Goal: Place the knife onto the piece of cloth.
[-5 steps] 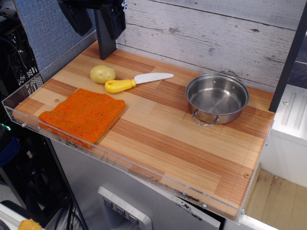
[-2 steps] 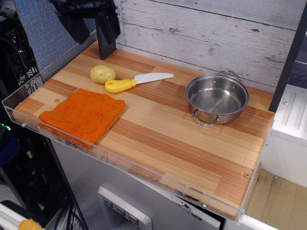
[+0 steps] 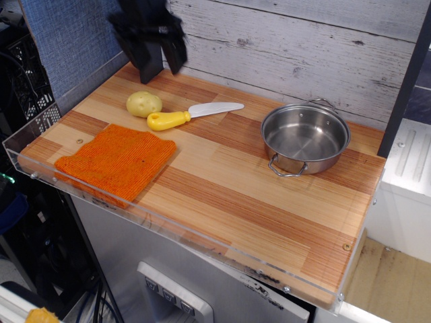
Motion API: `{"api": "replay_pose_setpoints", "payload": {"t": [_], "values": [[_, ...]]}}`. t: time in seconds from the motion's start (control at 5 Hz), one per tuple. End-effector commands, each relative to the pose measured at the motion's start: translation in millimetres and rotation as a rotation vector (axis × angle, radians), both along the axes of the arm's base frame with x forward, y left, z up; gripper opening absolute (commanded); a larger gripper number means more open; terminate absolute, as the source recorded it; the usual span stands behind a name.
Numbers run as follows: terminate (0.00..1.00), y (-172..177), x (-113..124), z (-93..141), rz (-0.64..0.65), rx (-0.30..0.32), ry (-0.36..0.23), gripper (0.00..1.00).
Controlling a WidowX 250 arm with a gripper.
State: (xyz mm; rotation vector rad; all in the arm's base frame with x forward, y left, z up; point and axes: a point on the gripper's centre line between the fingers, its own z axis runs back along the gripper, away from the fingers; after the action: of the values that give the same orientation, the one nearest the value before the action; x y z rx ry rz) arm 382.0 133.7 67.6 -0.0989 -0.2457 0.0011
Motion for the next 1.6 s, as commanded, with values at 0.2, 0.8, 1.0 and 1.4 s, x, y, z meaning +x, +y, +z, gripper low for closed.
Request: {"api": "replay_pose_setpoints", "payload": {"t": [0.2, 0.8, 1.0, 1.4], "values": [[0.0, -24.0, 18.2, -19.2, -0.113, 0.055, 0.01, 1.0], [0.0, -10.4, 4.9, -22.2, -0.166, 0.085, 0.131, 1.0], [0.0, -11.3, 3.1, -33.9, -0.176, 0.071, 0.165, 1.0], [0.0, -21.1, 3.5, -60.1, -0.209, 0.07, 0.229, 1.0]]}}
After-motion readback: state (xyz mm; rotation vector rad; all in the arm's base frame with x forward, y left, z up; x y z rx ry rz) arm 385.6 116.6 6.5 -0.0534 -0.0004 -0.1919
